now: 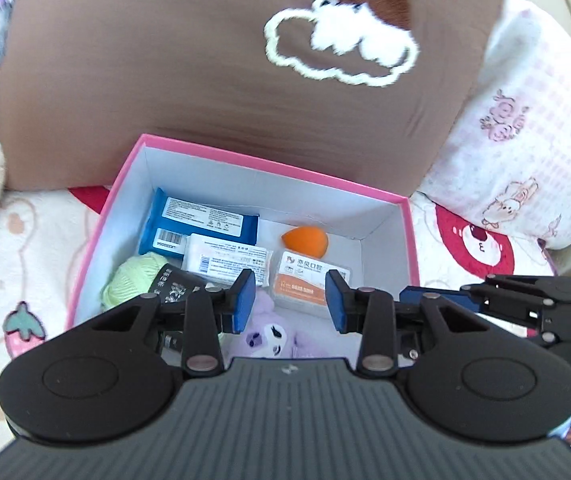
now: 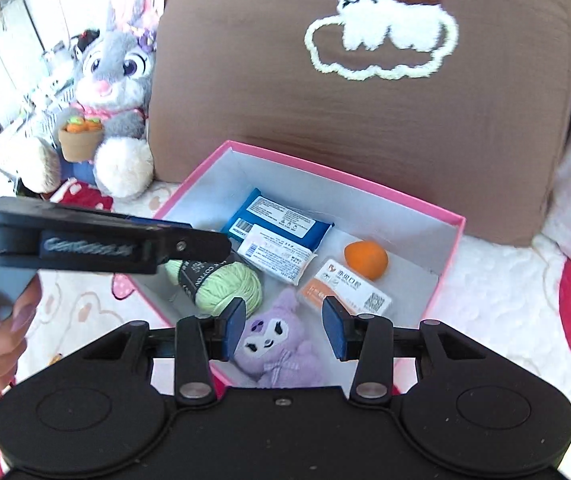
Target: Organize objects
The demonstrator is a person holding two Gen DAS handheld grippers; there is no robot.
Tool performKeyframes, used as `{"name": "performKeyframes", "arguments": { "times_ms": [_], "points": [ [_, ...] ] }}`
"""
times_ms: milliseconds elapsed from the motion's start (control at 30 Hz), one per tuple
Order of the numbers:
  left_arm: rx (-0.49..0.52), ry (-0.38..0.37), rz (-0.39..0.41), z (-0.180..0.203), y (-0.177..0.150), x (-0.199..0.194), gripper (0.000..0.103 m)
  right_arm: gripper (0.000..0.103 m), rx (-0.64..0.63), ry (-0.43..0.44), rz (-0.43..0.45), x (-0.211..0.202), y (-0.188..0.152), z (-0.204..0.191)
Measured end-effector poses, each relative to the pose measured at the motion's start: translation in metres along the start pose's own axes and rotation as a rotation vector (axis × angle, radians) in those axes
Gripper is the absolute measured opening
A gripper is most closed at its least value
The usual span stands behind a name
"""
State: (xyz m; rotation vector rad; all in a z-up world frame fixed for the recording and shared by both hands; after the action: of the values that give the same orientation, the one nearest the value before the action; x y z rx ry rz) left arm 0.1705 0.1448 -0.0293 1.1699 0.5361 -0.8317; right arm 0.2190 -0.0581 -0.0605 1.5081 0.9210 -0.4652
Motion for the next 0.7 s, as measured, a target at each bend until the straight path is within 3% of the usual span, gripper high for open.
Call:
{"name": "performKeyframes", "arguments": {
  "times_ms": [400, 700],
  "points": [
    [0.074, 0.058, 0.017, 0.031, -0.025, -0.069, 0.037, 0.049, -0.038, -0.016, 0.098, -0.076, -0.027, -0.017],
    [0.055, 0.013, -0.025, 0.059, -0.059, -0.088, 0.045, 0.056, -0.034, -0.096, 0.129, -0.129, -0.05, -0.024]
  ]
}}
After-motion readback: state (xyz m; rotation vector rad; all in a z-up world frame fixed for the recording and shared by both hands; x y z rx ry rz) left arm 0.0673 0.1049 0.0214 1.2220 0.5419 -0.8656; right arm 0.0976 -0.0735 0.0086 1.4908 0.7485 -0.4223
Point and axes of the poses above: each gripper's, at about its wrist camera, not at the fingertips, and x roughly the way its jaws point, z to its right, y to its top, the point moved 6 cm from there along x, roughly the way its jaws point, and after that the axes turned 5 degrees about -x, right-handed, at the moved point
